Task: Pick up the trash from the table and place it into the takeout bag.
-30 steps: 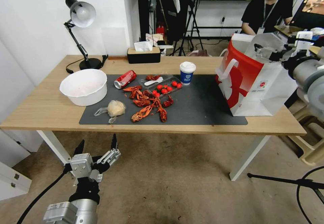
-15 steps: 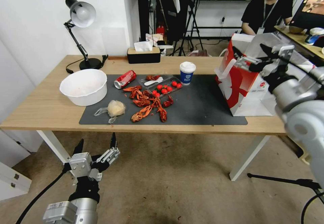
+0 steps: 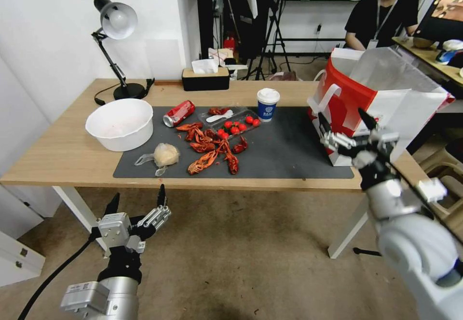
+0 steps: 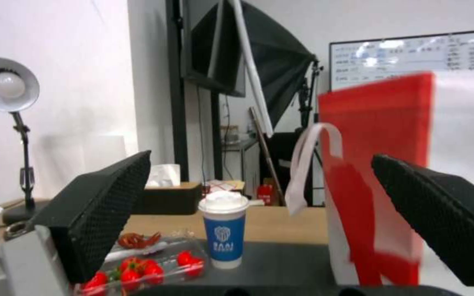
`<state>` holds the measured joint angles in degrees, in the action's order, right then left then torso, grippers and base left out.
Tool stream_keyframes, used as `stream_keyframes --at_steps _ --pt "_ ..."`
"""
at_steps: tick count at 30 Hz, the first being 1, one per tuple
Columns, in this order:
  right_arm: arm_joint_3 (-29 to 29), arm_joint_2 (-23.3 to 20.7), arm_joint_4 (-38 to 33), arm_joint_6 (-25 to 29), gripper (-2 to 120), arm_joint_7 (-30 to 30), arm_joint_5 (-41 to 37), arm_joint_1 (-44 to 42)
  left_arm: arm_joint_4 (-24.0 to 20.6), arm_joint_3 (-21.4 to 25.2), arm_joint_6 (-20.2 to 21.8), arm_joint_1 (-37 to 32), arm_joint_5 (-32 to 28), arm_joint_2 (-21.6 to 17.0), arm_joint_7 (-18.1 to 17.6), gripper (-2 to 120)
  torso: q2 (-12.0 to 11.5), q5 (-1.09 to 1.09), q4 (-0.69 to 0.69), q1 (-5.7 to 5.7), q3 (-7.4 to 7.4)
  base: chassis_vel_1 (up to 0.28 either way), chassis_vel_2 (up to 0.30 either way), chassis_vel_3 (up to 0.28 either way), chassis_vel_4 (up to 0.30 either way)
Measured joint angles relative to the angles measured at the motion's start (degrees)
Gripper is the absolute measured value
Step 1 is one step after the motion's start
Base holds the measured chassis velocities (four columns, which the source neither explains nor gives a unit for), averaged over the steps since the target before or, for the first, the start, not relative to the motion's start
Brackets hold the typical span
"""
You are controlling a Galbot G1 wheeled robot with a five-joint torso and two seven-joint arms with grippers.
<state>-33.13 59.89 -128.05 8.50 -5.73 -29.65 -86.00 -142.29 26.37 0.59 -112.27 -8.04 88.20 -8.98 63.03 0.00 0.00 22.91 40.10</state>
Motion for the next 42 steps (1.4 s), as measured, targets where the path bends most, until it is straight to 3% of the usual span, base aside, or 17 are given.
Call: stream_keyframes --at_steps 13,30,42 --pt "1.23 5.54 4.88 8.25 100 2.10 3.24 -11.96 0.57 0.06 0.02 0.97 -0.92 -0.91 0.04 100 0.00 0.01 -0.01 0.00 0.00 0.000 0.000 0.000 0.000" --pt "2.05 7.28 8.04 10.97 100 3.08 3.92 -15.07 0.71 0.09 -0.24 0.71 -1.14 -1.38 -0.05 100 0.00 0.00 0.00 0.00 0.01 0.000 0.000 0.000 0.000" --pt "3.08 7.76 8.21 10.11 100 3.14 5.44 -13.64 1.35 0.29 -1.10 0.57 -1.12 -1.41 -0.11 100 -0.01 0.00 0.00 0.00 0.01 0.000 0.000 0.000 0.000"
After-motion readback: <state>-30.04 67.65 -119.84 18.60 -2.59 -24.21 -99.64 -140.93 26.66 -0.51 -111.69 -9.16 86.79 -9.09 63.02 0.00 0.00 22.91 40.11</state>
